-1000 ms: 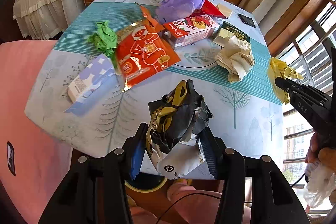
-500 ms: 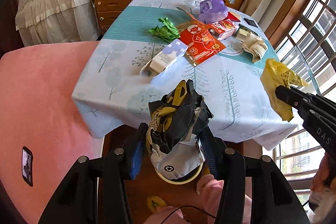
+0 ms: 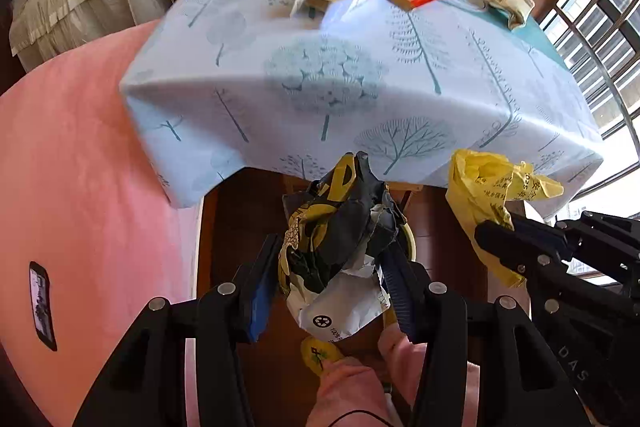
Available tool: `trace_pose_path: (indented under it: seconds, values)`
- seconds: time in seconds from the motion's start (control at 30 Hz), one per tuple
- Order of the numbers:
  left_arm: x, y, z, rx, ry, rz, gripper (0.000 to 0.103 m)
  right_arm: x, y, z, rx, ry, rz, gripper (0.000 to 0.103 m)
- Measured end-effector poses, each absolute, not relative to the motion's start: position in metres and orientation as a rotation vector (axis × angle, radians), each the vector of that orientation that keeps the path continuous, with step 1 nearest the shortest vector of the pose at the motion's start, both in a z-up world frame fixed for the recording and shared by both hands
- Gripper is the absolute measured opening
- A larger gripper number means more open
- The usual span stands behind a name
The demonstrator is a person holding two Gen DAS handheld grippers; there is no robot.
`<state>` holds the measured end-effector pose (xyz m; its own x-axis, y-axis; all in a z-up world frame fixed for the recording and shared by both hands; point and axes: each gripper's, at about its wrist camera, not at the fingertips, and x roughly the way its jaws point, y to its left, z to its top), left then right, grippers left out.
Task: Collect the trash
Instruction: 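Carry both crumpled papers over the trash bin and open both tools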
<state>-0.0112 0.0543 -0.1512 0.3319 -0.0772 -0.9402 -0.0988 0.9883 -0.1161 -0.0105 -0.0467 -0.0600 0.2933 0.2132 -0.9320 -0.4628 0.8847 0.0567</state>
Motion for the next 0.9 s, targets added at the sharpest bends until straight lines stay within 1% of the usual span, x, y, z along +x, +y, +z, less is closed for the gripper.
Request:
trace_pose_path:
  seconds: [0.17, 0.5, 0.73, 0.9]
  values:
    - [-0.001, 0.049, -0.217, -0.171, 1.29, 0.018, 0.05, -0.012, -0.052, -0.131, -0.273, 1.282, 0.438, 0.006]
    - [0.018, 0.023, -0.345, -0.151, 1.384, -0.008, 0.051, 0.004, -0.089, -0.274, -0.196, 1.44, 0.357, 0.006]
    - [0.029, 0.007, -0.398, -0.141, 1.372, -0.033, 0.052, 0.025, -0.112, -0.332, -0.165, 1.481, 0.318, 0.006]
    - [0.04, 0.011, -0.423, -0.193, 1.392, -0.037, 0.061, 0.035, -0.12, -0.354, -0.168, 1.493, 0.305, 0.006]
